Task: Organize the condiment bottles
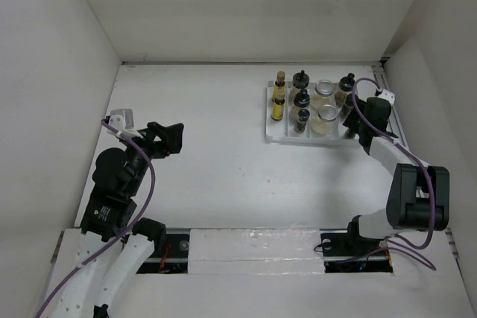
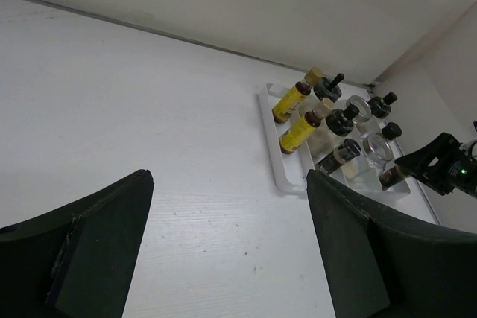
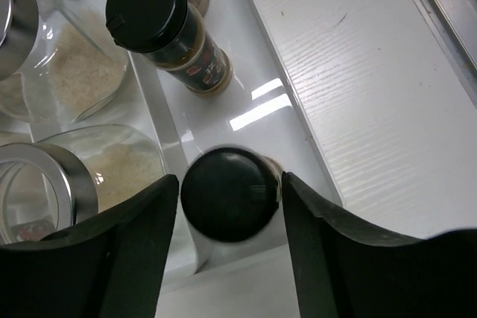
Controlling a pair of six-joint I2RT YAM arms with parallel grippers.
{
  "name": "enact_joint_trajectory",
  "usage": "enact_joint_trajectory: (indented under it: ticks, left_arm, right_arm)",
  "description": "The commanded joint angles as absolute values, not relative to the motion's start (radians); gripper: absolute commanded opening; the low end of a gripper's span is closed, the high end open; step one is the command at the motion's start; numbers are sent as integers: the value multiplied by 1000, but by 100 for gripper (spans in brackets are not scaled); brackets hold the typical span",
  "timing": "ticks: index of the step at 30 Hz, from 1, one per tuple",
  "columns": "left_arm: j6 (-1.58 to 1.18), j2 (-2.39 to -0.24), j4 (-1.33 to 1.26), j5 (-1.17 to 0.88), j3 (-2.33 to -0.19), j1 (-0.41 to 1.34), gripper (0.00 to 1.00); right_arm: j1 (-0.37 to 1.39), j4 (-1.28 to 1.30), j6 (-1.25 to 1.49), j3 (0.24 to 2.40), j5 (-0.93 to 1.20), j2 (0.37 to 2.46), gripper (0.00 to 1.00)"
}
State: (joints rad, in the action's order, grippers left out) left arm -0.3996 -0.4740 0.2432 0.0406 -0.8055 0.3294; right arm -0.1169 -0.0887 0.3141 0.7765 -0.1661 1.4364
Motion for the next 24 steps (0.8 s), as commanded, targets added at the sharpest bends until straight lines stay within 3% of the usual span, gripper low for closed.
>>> enact_joint_trajectory:
  ticks: [1, 10, 12, 16, 24]
  left_arm:
    - [-388, -477, 198, 26, -821, 325, 80]
    - [-388, -477, 189, 26, -821, 325, 82]
    - [-388, -489, 189, 26, -821, 325, 86]
    - [-379, -489, 189, 15, -821, 325, 95]
    - [-379, -468, 179, 48, -821, 325, 99]
  right_arm:
    - [-124, -129, 318, 816, -137, 1439, 64]
    - [-133, -117, 308, 816, -100, 1349, 71]
    - [-133, -107, 308, 825, -100, 1260, 76]
    - [-123, -98, 308, 834, -55, 1065, 100]
    - [1, -63, 210, 902, 165, 717, 100]
